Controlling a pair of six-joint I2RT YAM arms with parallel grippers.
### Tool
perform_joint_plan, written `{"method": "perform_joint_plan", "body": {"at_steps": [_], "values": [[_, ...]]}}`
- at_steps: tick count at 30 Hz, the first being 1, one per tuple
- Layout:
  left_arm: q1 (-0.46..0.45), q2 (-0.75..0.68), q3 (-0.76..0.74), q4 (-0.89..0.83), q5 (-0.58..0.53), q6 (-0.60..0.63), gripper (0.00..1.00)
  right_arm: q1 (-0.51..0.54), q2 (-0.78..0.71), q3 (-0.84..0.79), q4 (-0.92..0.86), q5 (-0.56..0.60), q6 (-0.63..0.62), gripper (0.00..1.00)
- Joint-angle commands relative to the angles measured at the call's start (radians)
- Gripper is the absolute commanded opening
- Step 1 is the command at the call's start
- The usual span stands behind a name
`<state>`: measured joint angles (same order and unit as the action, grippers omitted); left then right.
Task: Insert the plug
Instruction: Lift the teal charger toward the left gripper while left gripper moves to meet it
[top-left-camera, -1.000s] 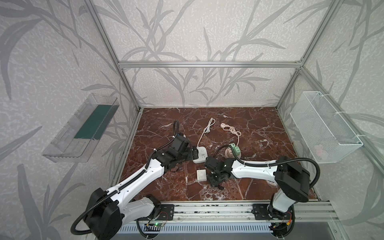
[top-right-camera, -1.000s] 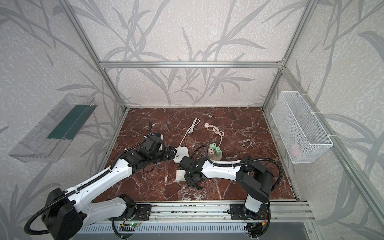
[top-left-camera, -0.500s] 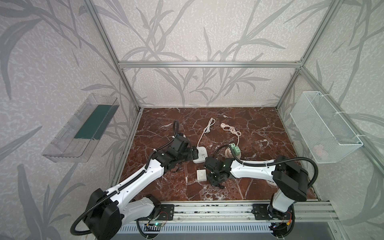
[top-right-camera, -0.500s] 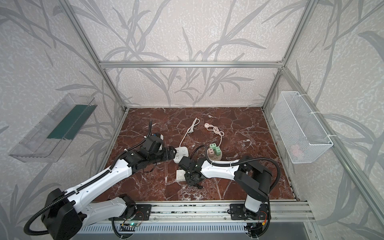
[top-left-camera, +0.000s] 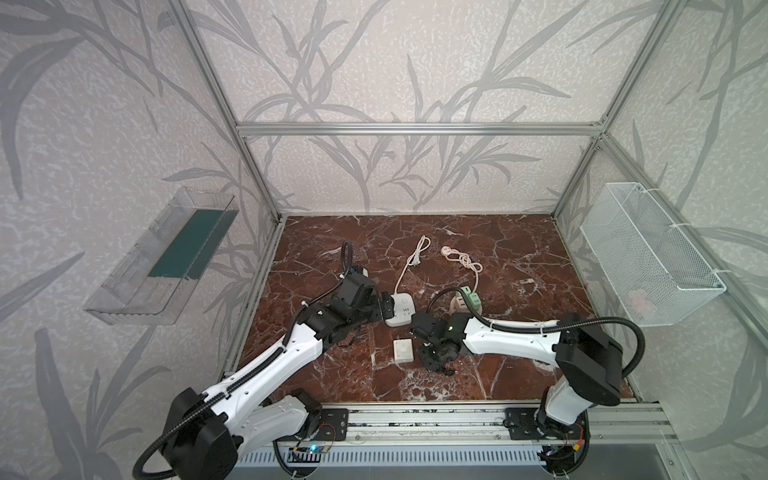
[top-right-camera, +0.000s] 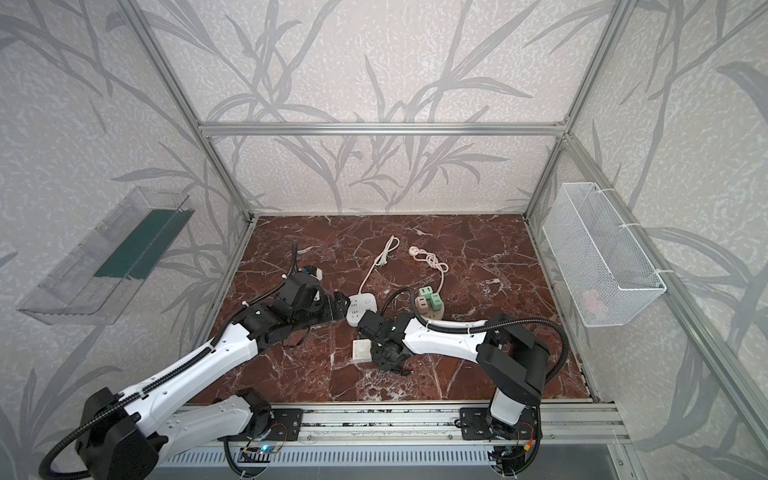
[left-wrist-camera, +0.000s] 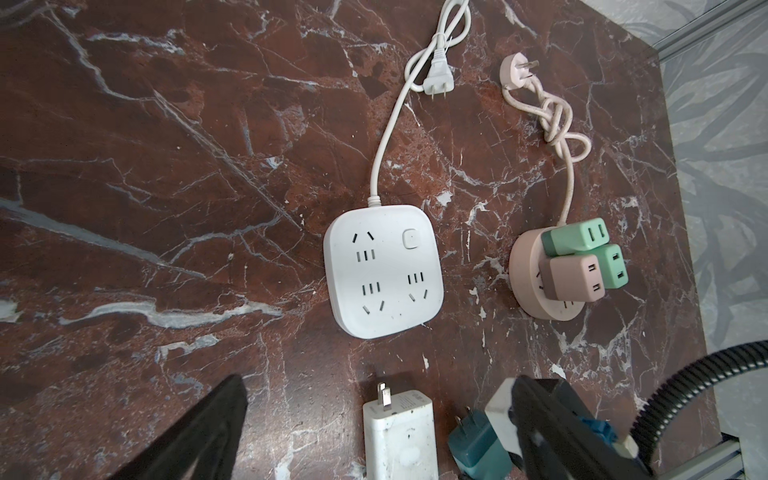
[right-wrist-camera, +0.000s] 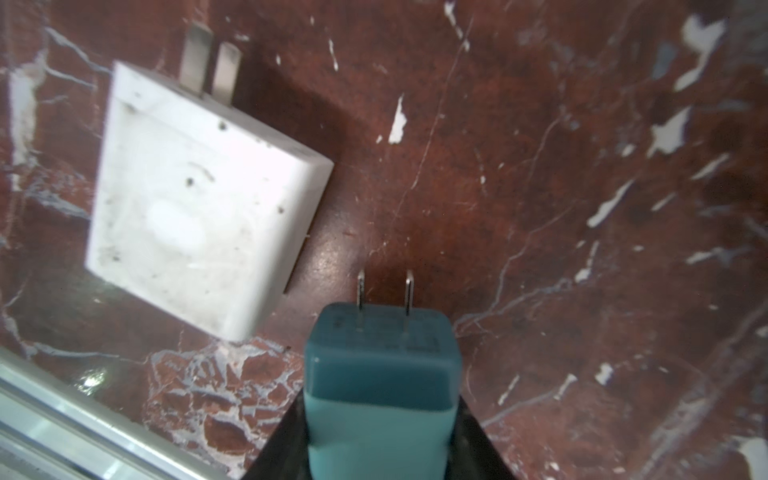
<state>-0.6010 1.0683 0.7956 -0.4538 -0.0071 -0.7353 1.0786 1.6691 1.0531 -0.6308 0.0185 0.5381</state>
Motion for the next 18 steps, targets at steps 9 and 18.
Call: {"method": "perform_joint_plan", "body": {"at_steps": [9, 18], "values": [[0.003, -0.082, -0.011, -0.019, 0.114, 0.007, 0.94, -0.076, -0.162, 0.127, -0.094, 0.032, -0.192, 0.00], [0.003, -0.049, -0.053, 0.118, 0.398, 0.000, 0.84, -0.105, -0.226, 0.151, -0.064, -0.044, -0.285, 0.00]]}}
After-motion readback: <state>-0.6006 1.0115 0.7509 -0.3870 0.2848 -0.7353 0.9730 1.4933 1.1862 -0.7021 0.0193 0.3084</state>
